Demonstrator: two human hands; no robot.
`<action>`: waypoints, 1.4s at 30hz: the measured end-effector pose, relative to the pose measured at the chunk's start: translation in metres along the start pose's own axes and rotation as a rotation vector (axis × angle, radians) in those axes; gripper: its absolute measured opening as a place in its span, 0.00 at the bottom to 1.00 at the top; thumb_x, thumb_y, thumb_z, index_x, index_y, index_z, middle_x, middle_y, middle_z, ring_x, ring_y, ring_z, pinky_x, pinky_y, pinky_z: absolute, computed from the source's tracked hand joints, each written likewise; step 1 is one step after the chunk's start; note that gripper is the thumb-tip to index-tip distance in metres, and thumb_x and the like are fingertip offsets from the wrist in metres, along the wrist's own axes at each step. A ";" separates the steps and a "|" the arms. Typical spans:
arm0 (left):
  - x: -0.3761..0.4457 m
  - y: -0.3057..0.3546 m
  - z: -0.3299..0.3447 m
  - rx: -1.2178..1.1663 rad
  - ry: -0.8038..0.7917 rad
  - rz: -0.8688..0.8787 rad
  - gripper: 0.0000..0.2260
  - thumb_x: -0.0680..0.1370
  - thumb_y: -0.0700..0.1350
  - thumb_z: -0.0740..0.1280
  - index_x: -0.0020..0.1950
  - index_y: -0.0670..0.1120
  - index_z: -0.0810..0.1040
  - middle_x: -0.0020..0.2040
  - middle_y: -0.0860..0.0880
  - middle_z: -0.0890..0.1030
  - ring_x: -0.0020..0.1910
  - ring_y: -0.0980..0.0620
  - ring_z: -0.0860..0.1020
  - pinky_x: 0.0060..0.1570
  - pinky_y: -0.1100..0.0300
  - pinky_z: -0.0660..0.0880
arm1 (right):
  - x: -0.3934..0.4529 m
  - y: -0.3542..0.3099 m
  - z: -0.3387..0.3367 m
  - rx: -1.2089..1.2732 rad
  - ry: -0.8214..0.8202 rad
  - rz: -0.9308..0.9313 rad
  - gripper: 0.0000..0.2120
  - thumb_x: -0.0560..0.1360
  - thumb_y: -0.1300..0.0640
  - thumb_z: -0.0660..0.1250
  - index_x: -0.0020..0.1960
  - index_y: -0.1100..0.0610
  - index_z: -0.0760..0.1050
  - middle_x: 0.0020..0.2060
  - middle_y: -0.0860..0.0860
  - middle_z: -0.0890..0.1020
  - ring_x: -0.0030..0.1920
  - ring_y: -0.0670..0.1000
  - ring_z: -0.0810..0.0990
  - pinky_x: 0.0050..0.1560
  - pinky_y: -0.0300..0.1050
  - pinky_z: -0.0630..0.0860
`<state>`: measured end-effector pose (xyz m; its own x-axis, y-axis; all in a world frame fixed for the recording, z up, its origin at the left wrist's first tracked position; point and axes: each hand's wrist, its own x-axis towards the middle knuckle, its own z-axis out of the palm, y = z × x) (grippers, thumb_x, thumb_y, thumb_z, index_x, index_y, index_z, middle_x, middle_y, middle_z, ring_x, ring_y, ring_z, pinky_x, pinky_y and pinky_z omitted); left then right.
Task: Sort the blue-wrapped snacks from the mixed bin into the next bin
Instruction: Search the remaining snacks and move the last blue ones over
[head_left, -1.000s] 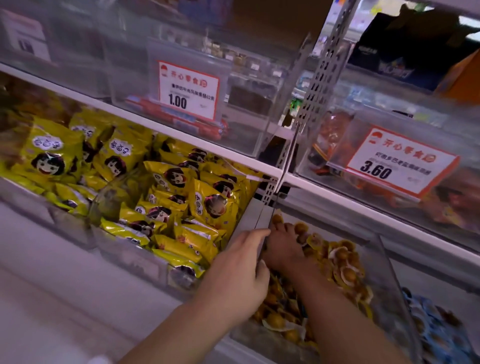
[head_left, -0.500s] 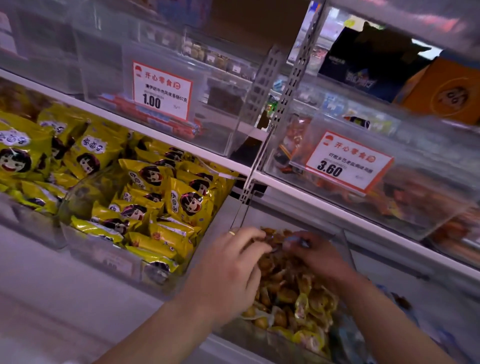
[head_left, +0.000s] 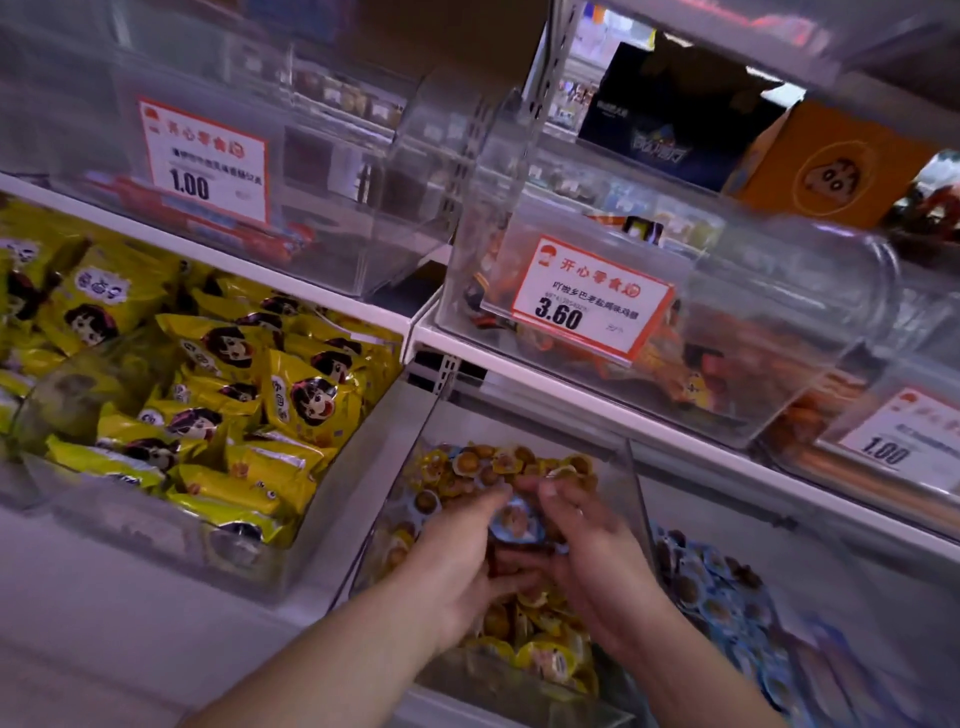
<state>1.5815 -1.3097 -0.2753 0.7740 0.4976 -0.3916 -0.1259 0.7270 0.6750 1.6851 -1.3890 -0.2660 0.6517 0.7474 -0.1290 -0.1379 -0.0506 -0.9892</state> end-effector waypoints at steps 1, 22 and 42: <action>0.004 -0.003 0.000 0.017 0.021 0.022 0.10 0.81 0.46 0.64 0.56 0.43 0.82 0.47 0.40 0.86 0.40 0.45 0.84 0.35 0.54 0.80 | -0.001 0.001 0.000 -0.104 0.026 -0.037 0.13 0.82 0.57 0.62 0.49 0.54 0.85 0.50 0.55 0.86 0.52 0.56 0.85 0.51 0.58 0.83; -0.017 -0.006 -0.019 -0.096 0.135 -0.057 0.17 0.79 0.55 0.65 0.51 0.43 0.84 0.46 0.42 0.86 0.44 0.45 0.82 0.38 0.57 0.75 | -0.036 0.014 0.041 -0.781 -0.064 -0.442 0.31 0.75 0.26 0.47 0.68 0.39 0.72 0.64 0.34 0.77 0.65 0.32 0.71 0.64 0.30 0.67; -0.046 0.048 -0.053 0.567 0.139 0.445 0.10 0.80 0.50 0.66 0.42 0.51 0.83 0.30 0.50 0.81 0.26 0.55 0.76 0.24 0.65 0.70 | 0.122 0.031 0.026 -1.759 -0.129 -0.363 0.22 0.77 0.54 0.62 0.71 0.53 0.71 0.63 0.56 0.78 0.62 0.58 0.76 0.58 0.48 0.76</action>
<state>1.5068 -1.2720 -0.2581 0.6338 0.7715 -0.0553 -0.0401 0.1041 0.9938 1.7416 -1.2821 -0.3103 0.3983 0.9172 0.0094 0.9105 -0.3966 0.1170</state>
